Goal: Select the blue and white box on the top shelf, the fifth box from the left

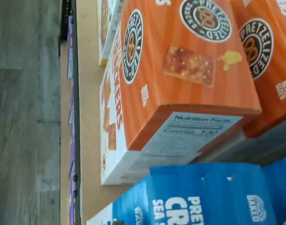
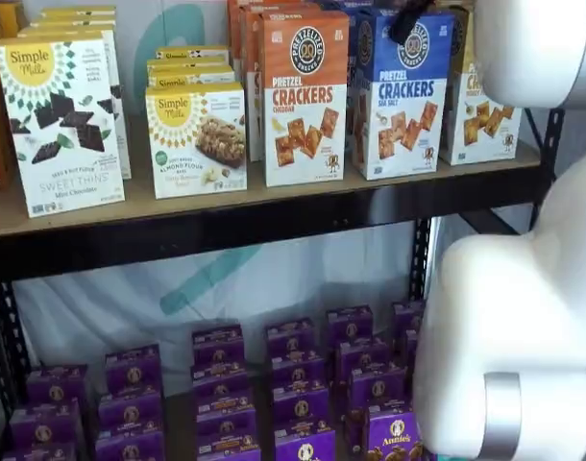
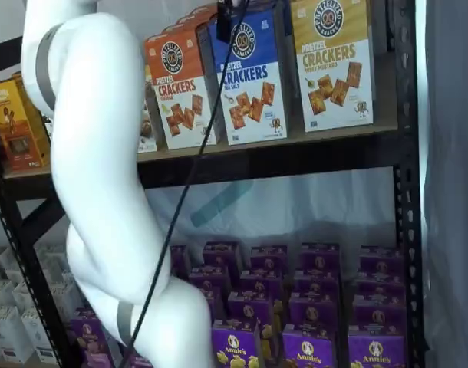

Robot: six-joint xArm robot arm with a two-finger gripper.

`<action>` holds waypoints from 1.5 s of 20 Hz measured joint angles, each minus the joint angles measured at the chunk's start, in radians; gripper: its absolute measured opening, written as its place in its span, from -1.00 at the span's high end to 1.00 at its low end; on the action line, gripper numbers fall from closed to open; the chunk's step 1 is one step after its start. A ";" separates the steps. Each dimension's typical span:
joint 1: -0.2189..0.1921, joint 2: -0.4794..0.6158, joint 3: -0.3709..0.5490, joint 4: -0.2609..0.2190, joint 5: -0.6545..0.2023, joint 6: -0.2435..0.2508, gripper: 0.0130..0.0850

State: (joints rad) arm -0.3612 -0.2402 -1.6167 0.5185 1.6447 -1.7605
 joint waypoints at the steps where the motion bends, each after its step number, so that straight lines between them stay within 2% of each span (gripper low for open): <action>1: 0.005 -0.001 0.001 -0.011 -0.005 0.000 -1.00; 3: 0.019 0.000 -0.001 -0.039 -0.010 0.002 -1.00; 6: 0.050 0.016 -0.026 -0.107 0.013 0.010 -1.00; 8: 0.063 0.024 -0.038 -0.132 0.028 0.015 -1.00; 13: 0.082 0.053 -0.076 -0.174 0.075 0.024 -1.00; 19: 0.103 0.059 -0.073 -0.212 0.071 0.029 -1.00; 23: 0.124 0.076 -0.093 -0.257 0.091 0.035 -1.00; 30: 0.139 0.112 -0.143 -0.291 0.136 0.043 -1.00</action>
State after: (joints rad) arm -0.2219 -0.1279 -1.7599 0.2279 1.7805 -1.7174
